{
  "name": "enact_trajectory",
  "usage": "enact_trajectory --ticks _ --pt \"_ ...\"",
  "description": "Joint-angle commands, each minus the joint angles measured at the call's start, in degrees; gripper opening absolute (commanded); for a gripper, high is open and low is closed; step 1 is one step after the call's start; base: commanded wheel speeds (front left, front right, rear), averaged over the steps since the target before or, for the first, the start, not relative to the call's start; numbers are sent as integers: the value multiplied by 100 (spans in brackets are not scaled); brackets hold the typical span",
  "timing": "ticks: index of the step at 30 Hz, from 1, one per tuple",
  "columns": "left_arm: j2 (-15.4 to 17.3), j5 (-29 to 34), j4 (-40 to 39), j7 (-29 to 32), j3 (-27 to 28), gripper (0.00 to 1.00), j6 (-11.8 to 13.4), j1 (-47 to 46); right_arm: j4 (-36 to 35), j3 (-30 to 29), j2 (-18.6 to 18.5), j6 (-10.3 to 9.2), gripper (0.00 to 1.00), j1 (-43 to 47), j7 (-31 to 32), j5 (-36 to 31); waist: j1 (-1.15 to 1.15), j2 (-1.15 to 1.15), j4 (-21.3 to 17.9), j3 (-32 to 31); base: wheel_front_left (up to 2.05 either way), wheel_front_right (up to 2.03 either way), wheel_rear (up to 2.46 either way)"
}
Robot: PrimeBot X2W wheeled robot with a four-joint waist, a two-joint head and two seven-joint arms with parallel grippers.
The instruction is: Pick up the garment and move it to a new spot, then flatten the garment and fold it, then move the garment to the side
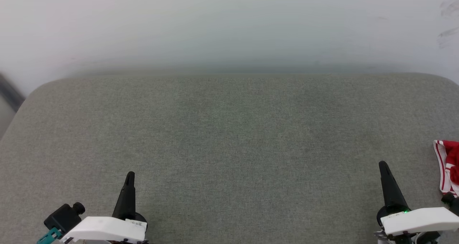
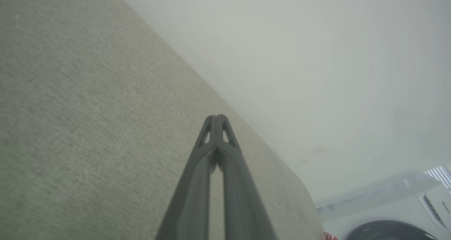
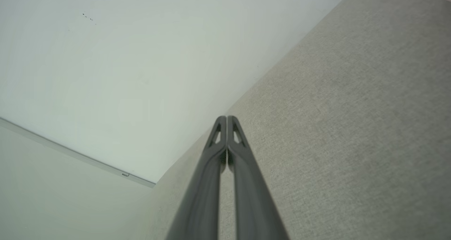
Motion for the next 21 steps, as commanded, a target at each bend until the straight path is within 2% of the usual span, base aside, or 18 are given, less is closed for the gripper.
enact_trajectory --ticks 1,21 --pt "42 -196 -27 53 35 0 -20 -166 -21 -14 -52 -1 0 -168 34 201 0 0 -1 0 0 0 0" --pt "47 -1461 126 390 161 0 -34 -343 167 -76 -54 -1 0 -351 299 1462 0 0 -16 -5 0 0 0"
